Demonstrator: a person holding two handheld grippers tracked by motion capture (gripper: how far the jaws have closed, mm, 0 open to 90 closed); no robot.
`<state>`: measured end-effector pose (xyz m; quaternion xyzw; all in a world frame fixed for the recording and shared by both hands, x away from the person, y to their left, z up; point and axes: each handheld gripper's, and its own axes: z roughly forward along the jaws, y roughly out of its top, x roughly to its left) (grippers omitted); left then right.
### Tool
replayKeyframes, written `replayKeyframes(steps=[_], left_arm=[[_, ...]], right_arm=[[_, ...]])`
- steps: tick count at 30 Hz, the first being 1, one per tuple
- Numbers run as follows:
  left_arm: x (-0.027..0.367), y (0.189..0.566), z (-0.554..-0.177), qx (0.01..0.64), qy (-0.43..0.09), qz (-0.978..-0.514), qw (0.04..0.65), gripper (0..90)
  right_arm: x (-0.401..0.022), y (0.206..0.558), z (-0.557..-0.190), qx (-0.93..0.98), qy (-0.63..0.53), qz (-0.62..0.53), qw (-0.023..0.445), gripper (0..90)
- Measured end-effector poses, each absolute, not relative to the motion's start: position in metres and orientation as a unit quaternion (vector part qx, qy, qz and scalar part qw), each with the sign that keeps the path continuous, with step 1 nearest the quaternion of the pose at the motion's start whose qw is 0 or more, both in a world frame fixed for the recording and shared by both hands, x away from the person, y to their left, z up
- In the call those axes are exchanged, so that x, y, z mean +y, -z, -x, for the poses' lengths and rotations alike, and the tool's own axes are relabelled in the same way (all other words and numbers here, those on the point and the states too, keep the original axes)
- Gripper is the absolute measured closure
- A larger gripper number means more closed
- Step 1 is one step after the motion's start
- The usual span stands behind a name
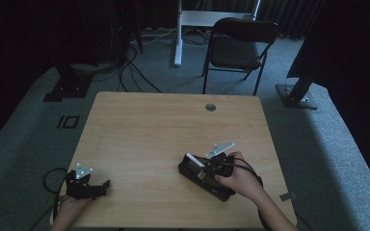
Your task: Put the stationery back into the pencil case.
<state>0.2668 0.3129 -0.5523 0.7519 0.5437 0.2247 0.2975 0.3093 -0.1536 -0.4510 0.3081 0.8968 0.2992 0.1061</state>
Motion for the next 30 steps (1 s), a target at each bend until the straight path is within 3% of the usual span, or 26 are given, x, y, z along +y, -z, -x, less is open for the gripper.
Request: replayKeyframes(steps=[30], left_arm=[[0.313,0.552,-0.267,0.544,-0.225,-0.752,0.297,0.2]], right_arm=[[-0.144,0.476,-0.314,0.919,-0.247,-0.295,0.079,78.4]])
